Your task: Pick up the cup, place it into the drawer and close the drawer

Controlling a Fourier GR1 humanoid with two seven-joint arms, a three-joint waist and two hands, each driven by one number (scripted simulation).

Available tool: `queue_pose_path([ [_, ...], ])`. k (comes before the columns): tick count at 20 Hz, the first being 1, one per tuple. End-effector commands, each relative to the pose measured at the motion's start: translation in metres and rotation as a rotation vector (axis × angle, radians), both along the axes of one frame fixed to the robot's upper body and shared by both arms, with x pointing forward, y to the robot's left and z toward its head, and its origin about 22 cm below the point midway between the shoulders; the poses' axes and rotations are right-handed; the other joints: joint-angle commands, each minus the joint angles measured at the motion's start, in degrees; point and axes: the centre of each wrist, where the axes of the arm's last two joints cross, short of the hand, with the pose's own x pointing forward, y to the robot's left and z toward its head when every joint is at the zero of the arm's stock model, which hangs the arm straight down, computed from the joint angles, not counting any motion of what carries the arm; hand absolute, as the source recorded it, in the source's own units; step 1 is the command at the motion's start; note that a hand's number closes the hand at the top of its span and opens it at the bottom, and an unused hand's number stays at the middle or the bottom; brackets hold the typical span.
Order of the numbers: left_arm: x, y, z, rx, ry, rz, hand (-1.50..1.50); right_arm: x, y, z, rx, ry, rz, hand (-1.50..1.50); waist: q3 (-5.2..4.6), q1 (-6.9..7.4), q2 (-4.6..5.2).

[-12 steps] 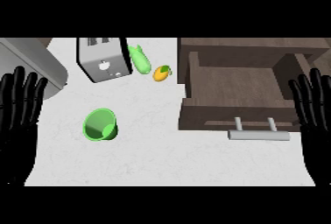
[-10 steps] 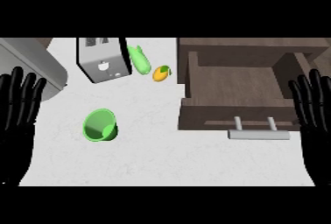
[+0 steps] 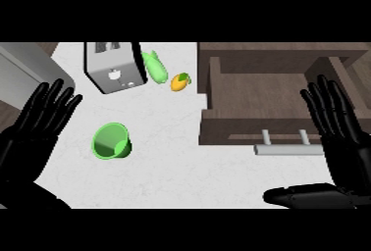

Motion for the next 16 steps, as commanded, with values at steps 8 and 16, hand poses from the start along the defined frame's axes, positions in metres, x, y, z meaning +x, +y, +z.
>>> queue_pose_path([
  [8,0.036,0.041,-0.054,0.025,0.153,-0.008,-1.5,0.026,-0.001,-0.007,-0.011,0.031,0.021,-1.5,0.13,-0.02,-0.18],
  [16,0.048,0.053,-0.119,0.084,0.22,0.044,-1.5,0.049,-0.007,0.017,-0.005,0.008,0.03,-1.5,0.09,-0.26,-0.04],
])
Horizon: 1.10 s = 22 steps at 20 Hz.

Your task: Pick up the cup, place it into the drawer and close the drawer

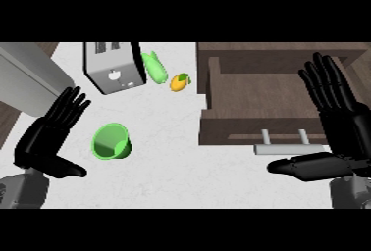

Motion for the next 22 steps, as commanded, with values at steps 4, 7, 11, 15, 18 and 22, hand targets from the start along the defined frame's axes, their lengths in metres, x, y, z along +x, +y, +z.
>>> queue_pose_path([
  [4,-0.006,-0.002,-0.053,0.075,0.036,0.053,-1.5,0.007,-0.001,0.017,-0.005,-0.026,0.003,-1.5,-0.01,0.01,-0.04],
  [7,0.007,-0.004,-0.077,0.056,0.069,0.067,-1.5,-0.007,-0.007,0.011,-0.009,-0.026,-0.017,-1.5,-0.04,-0.56,0.02],
  [11,0.005,0.005,-0.093,0.087,0.086,0.061,-1.5,0.004,-0.013,0.0,0.012,-0.021,-0.012,-1.5,-0.01,-0.2,0.01],
  [15,0.009,0.012,-0.112,0.077,0.101,0.059,-1.5,0.014,-0.01,0.014,-0.016,-0.019,-0.007,-1.5,-0.09,-0.74,0.27],
  [18,0.0,0.025,-0.119,0.085,0.1,0.078,-1.5,0.003,-0.012,0.014,-0.03,-0.022,-0.015,-1.5,-0.08,-0.68,0.18],
  [22,0.005,0.017,-0.124,0.099,0.077,0.1,-1.5,0.015,-0.009,0.015,-0.008,-0.015,0.005,-1.5,-0.15,-1.11,0.45],
])
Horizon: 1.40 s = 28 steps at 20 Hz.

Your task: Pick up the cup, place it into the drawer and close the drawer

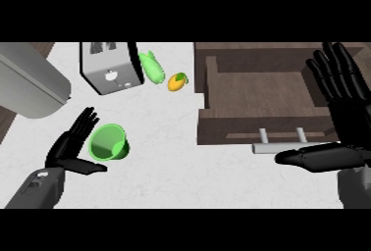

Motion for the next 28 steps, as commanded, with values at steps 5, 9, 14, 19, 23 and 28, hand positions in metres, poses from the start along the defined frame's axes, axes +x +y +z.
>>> queue_pose_path([
  [5,-0.011,-0.014,-0.021,-0.076,-0.075,-0.01,-1.5,-0.006,0.011,0.0,-0.017,-0.006,0.042,-1.5,-0.17,-1.09,0.41],
  [9,-0.009,-0.012,-0.019,-0.06,-0.096,-0.017,-1.5,0.01,-0.011,0.007,0.01,-0.024,0.01,-1.5,-0.17,-0.95,0.61],
  [14,-0.012,-0.035,-0.03,-0.069,-0.117,-0.034,-1.5,0.005,-0.004,0.019,0.002,0.001,0.031,-1.5,-0.22,-1.29,0.45],
  [19,0.0,-0.024,-0.018,-0.091,-0.107,-0.062,-1.5,0.002,0.0,0.004,-0.019,-0.006,0.021,-1.5,-0.2,-1.41,0.6],
  [23,-0.009,-0.041,-0.031,-0.158,-0.097,-0.098,-1.5,0.008,0.01,0.006,-0.016,0.008,0.01,-1.5,-0.22,-1.02,0.68],
  [28,0.001,-0.058,-0.029,-0.284,-0.085,-0.174,1.5,0.006,0.001,0.011,0.005,0.011,0.02,-1.5,-0.24,-1.39,0.57],
])
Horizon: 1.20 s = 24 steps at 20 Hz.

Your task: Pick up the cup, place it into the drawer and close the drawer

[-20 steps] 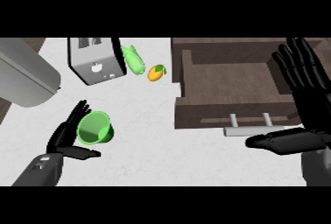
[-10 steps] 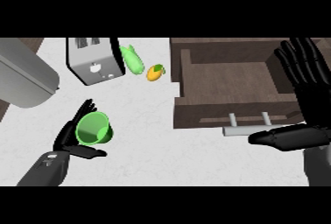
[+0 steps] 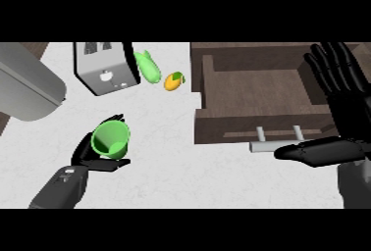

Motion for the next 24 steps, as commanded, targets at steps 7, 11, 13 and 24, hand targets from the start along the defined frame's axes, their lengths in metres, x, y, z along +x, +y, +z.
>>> queue_pose_path([
  [7,0.003,-0.029,-0.003,0.057,-0.36,0.086,1.5,-0.002,-0.008,-0.005,-0.013,-0.019,-0.005,-1.5,0.02,-0.02,0.06],
  [11,0.003,-0.013,0.001,0.08,-0.39,0.347,1.5,-0.001,-0.016,-0.009,0.006,0.005,-0.023,-1.5,0.12,1.06,-0.12],
  [13,0.0,-0.036,-0.007,0.085,-0.358,0.49,1.5,0.004,-0.013,0.002,0.009,0.004,-0.026,-1.5,0.12,1.4,-0.23],
  [24,0.053,-0.063,0.042,-0.15,-0.501,0.26,1.5,-0.011,-0.024,-0.004,-0.015,0.022,-0.044,-1.5,0.33,1.9,-1.15],
])
